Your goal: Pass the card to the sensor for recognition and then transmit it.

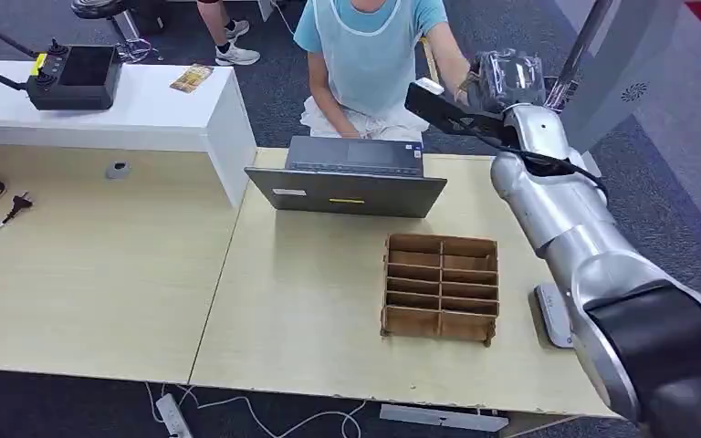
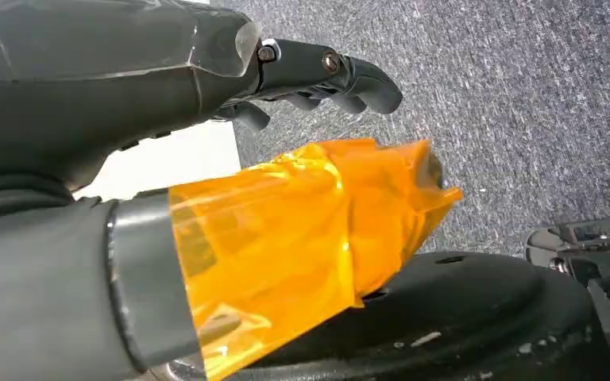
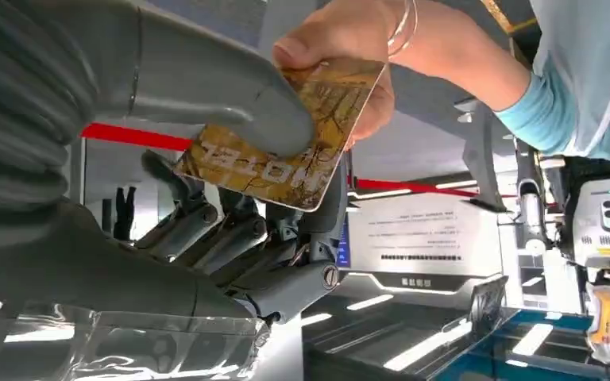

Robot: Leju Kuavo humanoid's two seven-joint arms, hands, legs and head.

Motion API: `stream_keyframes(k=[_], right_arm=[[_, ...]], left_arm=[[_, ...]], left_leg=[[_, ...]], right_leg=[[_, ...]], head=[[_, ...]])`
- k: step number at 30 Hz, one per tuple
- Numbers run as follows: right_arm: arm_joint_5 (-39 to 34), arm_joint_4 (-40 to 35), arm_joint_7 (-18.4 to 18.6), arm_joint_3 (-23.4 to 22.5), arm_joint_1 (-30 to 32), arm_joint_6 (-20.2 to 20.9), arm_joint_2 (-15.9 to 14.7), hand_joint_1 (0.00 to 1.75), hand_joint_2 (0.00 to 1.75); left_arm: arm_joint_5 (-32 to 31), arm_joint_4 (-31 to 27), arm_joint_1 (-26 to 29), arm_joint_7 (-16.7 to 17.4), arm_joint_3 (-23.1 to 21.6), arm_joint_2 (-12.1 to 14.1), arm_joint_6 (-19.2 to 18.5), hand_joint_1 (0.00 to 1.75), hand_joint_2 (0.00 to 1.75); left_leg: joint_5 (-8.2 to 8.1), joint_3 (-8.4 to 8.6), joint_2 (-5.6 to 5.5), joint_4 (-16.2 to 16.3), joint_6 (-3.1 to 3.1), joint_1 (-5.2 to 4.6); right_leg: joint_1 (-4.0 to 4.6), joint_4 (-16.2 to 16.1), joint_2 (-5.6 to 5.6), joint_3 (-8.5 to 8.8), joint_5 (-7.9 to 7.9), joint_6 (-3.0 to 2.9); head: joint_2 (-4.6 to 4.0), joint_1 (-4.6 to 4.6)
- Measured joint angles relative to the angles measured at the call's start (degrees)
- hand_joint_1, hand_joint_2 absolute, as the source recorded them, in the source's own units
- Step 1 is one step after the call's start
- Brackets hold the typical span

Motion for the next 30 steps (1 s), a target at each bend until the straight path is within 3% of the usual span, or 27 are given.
stream_keyframes(k=[8,16,24,30], right_arm=[[-0.15,-0.18,0.04,-1.12,0.22,-2.86,0.00,1.75,1.75],[-0.44,-0.20,0.09,-1.49,0.36,-3.11,0.00,1.75,1.75],[-7.81,-4.86,-1.18,-6.36,2.38,-8.37,0.02,1.75,1.75],[-16.57,-12.33,-4.00,-11.02,4.37,-5.57,0.28,1.75,1.75]], left_arm=[[-0.09,0.00,0.00,0.00,0.00,0.00,0.00,0.00,0.00],[-0.09,0.00,0.00,0.00,0.00,0.00,0.00,0.00,0.00],[-0.24,0.00,0.02,0.00,-0.02,-0.05,0.33,0.00,0.00],[0.72,0.00,0.05,-0.22,-0.02,-0.05,0.50,0.00,0.00]], left_leg=[[0.00,0.00,0.00,0.00,0.00,0.00],[0.00,0.01,0.01,0.00,0.00,0.00],[0.00,0.00,0.00,0.00,0.00,0.00],[0.00,0.00,0.00,0.00,0.00,0.00]], right_leg=[[0.00,0.00,0.00,0.00,0.00,0.00],[0.00,0.00,0.01,0.00,0.00,0.00],[0.00,0.00,0.00,0.01,0.00,0.00],[0.00,0.00,0.00,0.00,0.00,0.00]], head=[[0.00,0.00],[0.00,-0.02],[0.00,0.00],[0.00,-0.02]])
